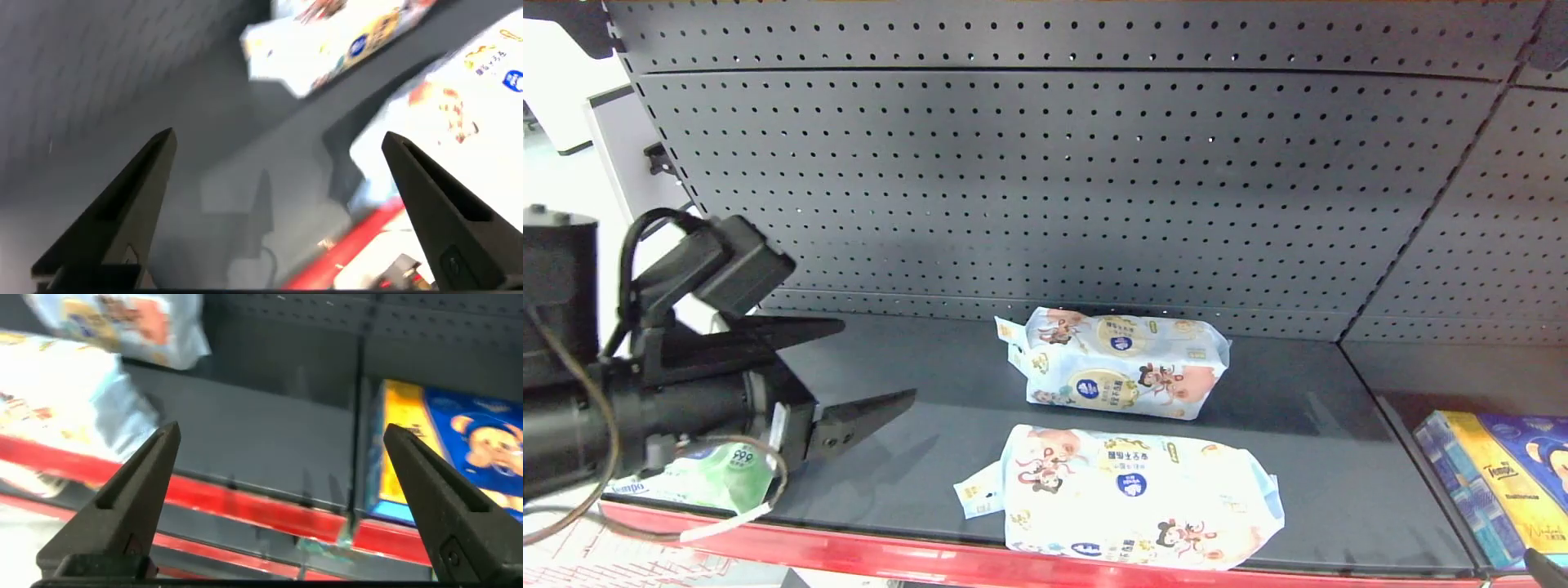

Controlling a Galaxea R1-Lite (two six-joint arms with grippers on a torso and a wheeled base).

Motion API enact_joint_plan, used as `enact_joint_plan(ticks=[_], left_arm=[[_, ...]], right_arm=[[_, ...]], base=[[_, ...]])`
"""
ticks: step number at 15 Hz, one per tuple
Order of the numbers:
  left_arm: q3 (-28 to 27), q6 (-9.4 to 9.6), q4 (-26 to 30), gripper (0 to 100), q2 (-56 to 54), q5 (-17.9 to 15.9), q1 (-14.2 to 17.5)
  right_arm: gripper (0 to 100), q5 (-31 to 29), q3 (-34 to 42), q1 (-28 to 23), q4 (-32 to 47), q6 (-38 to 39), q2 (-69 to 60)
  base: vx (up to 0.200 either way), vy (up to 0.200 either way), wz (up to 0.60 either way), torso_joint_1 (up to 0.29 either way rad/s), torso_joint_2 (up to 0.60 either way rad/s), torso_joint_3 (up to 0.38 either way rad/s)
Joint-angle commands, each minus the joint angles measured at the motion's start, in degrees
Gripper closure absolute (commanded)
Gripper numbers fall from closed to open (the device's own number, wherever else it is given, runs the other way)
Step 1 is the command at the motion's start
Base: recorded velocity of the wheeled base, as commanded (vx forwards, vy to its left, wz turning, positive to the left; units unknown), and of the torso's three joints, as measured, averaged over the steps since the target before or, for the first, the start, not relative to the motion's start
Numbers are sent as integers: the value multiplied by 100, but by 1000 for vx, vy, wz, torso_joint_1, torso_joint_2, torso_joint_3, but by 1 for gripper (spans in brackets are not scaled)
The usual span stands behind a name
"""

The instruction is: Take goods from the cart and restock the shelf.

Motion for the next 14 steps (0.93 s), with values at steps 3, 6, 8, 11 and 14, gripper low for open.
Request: enact_joint_plan(ticks=[3,6,8,11,14], left_arm=[[1242,-524,71,0,-1621,269,7],[1260,-595,142,0,-1585,269,-2],[1260,-603,194,0,-1313,269,-98],[1260,-603,194,0,-979,234,-415],[1260,-603,194,0,-882,269,-511]], right_arm=[[0,-36,-272,483,-336,-551,1715],[0,-36,149,843,-362,-648,1715],[0,-45,70,870,-371,-630,1715],[0,-36,-299,878,-353,-648,1733],[0,-27,-369,878,-353,-771,2181]], base=[[0,0,0,0,0,0],[0,0,0,0,0,0],[0,0,0,0,0,0],[0,0,0,0,0,0],[0,0,0,0,0,0]])
